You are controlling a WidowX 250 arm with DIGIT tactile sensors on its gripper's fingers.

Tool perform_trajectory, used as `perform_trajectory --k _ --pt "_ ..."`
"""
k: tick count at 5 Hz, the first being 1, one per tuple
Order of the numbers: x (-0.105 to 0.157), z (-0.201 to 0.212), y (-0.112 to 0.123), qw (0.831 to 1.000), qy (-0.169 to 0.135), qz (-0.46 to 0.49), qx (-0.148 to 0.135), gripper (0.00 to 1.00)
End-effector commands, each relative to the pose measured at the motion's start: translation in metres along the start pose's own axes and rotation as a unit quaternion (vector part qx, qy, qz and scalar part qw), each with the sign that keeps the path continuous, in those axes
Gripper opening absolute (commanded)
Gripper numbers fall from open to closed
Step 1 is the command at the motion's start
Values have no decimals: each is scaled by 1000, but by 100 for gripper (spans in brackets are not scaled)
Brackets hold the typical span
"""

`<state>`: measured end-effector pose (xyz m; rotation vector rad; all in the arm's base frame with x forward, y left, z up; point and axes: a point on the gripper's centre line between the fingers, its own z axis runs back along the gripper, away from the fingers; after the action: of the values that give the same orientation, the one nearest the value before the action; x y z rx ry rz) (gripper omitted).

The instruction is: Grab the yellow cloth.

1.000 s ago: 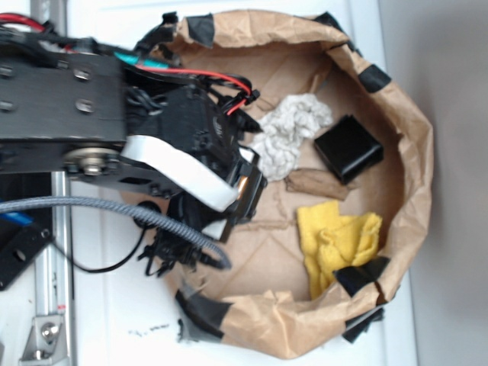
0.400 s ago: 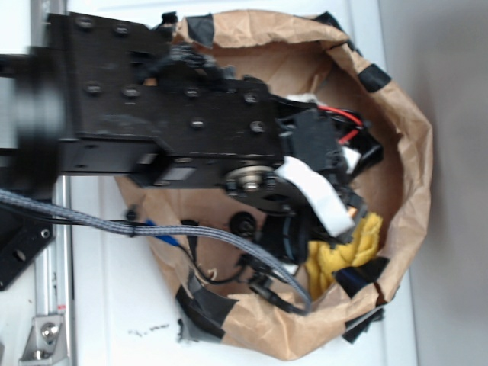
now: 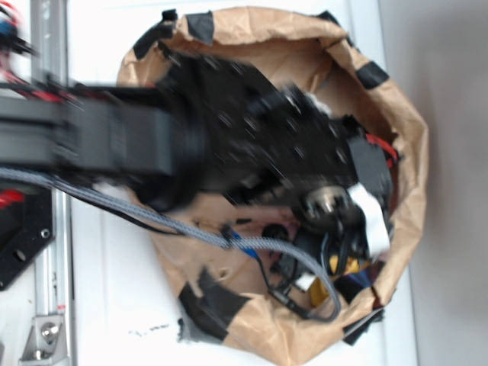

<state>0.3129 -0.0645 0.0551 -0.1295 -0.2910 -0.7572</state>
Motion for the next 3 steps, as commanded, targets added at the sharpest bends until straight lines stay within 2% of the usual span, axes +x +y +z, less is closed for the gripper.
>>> perform_trajectory --k 1,2,3 --pt "20 -20 -43 988 -23 -150 -34 100" --pt "22 -35 -51 987 3 -158 -28 83" --pt "22 -33 -46 990 -5 -136 -33 0"
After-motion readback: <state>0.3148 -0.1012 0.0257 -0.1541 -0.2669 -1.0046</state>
